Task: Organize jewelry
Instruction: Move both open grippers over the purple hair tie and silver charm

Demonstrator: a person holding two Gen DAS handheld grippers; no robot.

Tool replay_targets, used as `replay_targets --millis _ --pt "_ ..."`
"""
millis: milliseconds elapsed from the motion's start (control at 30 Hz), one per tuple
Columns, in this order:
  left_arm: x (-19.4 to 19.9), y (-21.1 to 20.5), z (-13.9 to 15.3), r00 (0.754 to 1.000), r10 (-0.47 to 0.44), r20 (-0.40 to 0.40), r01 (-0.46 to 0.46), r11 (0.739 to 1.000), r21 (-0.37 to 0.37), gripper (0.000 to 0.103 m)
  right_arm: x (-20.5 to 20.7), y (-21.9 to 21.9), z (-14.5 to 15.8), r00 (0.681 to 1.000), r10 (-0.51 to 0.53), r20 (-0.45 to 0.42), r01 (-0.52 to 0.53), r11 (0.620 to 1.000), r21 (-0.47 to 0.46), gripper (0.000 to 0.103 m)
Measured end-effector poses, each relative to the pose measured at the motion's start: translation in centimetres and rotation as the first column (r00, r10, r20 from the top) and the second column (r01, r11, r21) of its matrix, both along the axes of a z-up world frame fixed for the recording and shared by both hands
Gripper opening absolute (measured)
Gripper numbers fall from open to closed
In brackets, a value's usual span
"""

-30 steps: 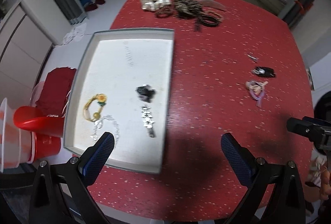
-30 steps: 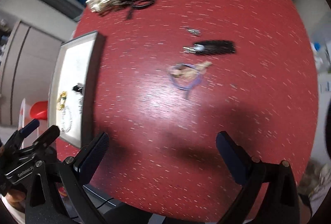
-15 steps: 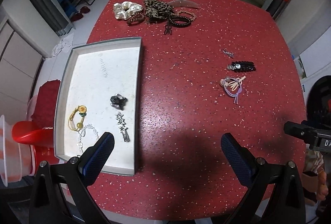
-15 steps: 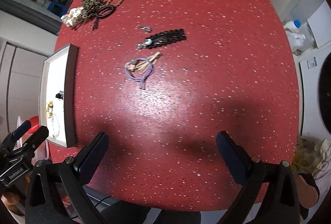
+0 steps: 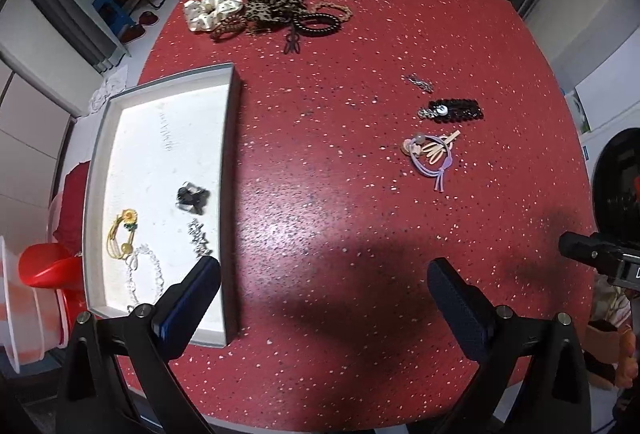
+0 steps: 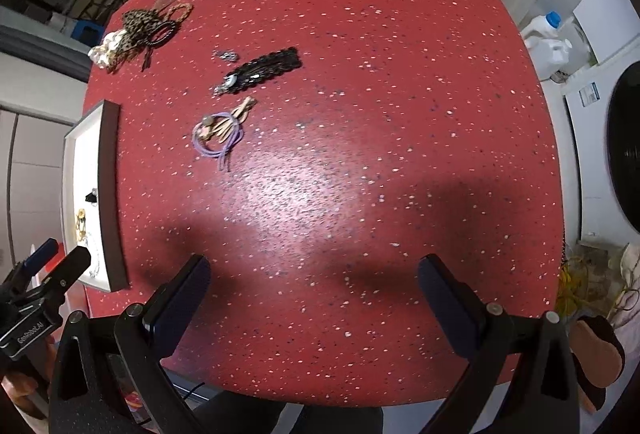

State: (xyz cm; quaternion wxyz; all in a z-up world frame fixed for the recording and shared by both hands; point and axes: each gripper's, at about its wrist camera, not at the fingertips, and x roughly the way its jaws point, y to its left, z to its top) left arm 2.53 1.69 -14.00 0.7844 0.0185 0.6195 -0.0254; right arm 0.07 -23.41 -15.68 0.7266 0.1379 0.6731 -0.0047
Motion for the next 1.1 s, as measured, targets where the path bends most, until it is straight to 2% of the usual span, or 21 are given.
replay_targets --millis 400,667,933,1100 --pt "2.6 -2.7 -2.4 1.000 -0.021 -0.004 0.021 1.000 -0.003 0.103 2.9 -1.5 -0.9 0.999 0.028 0.025 -0.028 1.000 -0.007 0.103" --pt "5.2 -3.2 -5.3 0.999 0.038 -0.027 -0.040 0.998 -0.046 0.103 5.4 -1.0 -2.4 0.993 0.112 0.042 -0.111 0.993 -0.031 0.103" --pt "7.2 -4.3 -7.4 0.998 0.062 -0.005 -0.062 0.995 -0.082 0.103 8.2 -0.6 -4.6 0.973 0.212 0.095 -0.205 0.975 -0.085 0.103" --pt "7.7 -5.0 -8.9 0.997 0.071 -0.011 -0.071 0.991 -0.115 0.103 9.7 0.0 -5.6 0.943 0.306 0.132 -0.290 0.948 -0.128 0.103"
